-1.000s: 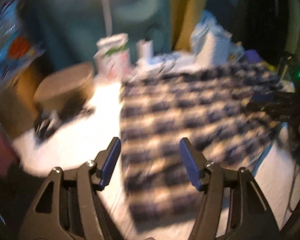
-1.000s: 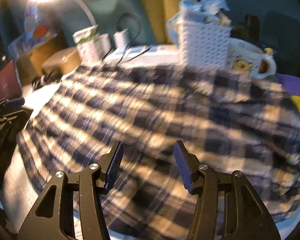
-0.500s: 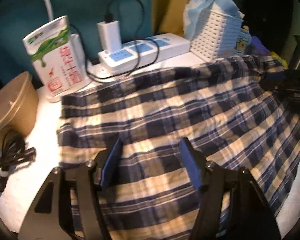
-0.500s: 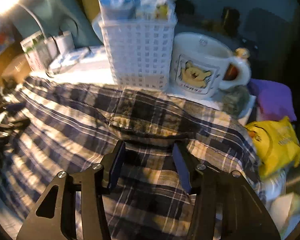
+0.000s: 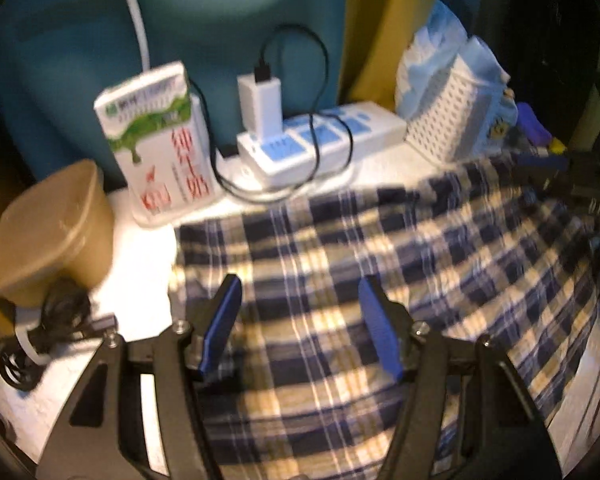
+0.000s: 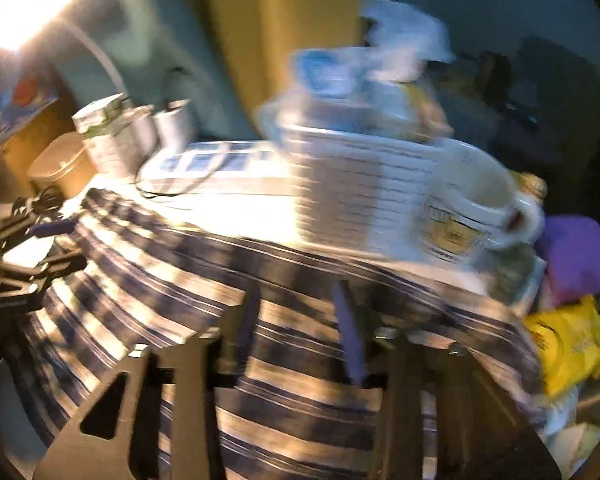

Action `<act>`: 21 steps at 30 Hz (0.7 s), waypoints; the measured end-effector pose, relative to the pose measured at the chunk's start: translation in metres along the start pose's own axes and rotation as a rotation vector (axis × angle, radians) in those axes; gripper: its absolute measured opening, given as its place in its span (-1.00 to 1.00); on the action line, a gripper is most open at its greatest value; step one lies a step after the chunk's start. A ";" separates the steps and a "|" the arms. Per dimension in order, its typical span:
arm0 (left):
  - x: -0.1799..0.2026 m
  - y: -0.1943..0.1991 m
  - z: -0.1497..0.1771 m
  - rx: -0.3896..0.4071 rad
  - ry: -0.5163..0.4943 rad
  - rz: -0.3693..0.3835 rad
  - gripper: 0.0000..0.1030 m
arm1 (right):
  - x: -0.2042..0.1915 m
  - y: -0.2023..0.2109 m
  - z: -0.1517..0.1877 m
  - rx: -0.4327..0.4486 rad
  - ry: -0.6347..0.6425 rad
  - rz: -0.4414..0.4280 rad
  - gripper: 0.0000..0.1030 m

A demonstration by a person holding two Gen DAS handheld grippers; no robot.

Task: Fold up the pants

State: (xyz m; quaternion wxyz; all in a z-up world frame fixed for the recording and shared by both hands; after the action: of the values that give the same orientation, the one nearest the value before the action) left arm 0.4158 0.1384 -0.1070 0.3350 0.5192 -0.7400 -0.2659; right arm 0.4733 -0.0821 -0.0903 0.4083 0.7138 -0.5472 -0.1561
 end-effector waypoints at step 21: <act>-0.032 -0.055 -0.037 0.001 0.123 -0.019 0.21 | -0.054 -0.066 -0.030 -0.058 0.004 -0.027 -0.89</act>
State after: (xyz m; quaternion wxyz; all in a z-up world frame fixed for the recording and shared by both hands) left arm 0.4844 0.1498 -0.1312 0.3771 0.5416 -0.7132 -0.2363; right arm 0.5178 -0.0158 -0.1338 0.4279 0.7093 -0.5318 -0.1761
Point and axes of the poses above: each gripper's, at about its wrist camera, not at the fingertips, and y roughly against the way its jaws point, x to its right, z to its underside, the point moved 6 cm from there along -y, roughly the way its jaws point, and after that the axes turned 14 degrees about z, right-handed, at the moved point
